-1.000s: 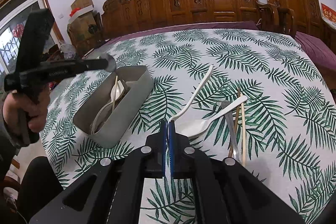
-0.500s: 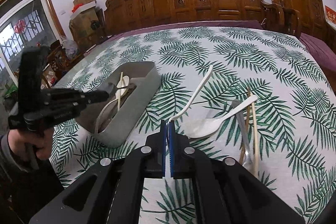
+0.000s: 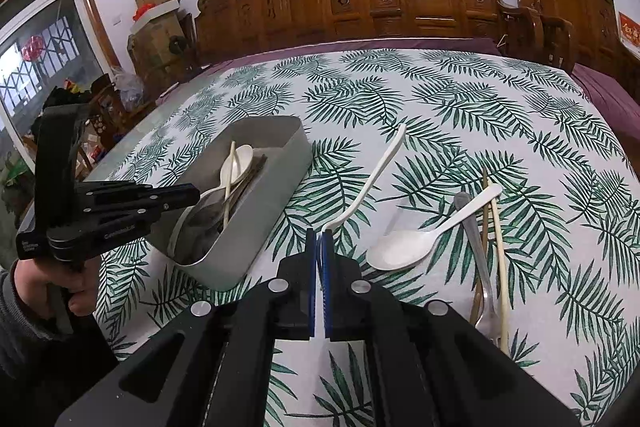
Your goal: Organize utensils
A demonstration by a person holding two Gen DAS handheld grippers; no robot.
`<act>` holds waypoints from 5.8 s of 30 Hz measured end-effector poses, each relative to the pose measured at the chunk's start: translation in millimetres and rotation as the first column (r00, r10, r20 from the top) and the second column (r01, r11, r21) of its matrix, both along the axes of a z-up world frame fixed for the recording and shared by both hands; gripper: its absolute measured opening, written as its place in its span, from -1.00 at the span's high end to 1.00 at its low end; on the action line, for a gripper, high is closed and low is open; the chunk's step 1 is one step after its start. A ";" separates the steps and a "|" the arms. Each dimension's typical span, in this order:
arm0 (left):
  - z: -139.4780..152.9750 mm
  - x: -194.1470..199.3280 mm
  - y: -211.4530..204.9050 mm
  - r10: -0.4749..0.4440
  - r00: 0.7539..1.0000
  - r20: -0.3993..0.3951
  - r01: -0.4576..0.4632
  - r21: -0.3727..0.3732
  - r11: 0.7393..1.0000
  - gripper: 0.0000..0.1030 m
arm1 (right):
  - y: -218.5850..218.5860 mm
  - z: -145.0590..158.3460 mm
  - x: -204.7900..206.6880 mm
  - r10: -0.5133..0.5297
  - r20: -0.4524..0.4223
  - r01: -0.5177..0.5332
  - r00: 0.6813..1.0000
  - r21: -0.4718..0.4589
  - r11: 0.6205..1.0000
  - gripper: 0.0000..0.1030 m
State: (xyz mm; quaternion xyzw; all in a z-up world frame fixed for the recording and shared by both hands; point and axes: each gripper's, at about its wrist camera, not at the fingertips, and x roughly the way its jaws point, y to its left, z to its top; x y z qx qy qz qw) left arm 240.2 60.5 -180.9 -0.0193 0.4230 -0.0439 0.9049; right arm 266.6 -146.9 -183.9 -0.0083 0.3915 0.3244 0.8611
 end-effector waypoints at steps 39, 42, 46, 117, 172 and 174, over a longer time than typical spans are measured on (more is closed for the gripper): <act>31.9 -16.3 63.1 0.111 0.992 0.065 -0.107 -0.056 0.993 0.91 | 129.9 2.5 10.9 0.177 -0.079 -0.172 0.981 0.065 0.983 0.86; 35.2 -18.2 55.6 0.095 0.992 0.077 -0.091 -0.061 0.994 0.90 | 108.4 14.0 7.0 0.153 -0.035 -0.151 0.988 0.054 0.987 0.86; 37.1 -18.6 43.3 0.069 0.994 0.083 -0.064 -0.062 0.996 0.89 | 64.7 24.9 4.1 0.085 0.024 -0.085 0.996 0.017 0.996 0.86; -1.3 75.3 -163.7 -0.264 0.962 -0.067 0.269 0.078 0.960 0.02 | -131.6 -22.3 61.2 -0.290 -0.065 0.295 0.955 0.079 0.952 0.88; 53.9 37.0 -106.0 -0.156 0.987 -0.040 0.158 0.064 0.985 0.95 | -51.1 14.7 -5.8 -0.110 0.043 0.107 0.993 0.068 0.992 0.88; 54.2 33.8 -100.2 -0.142 0.989 -0.039 0.144 0.067 0.987 0.95 | -45.6 17.8 -11.3 -0.098 0.045 0.094 0.994 0.072 0.993 0.88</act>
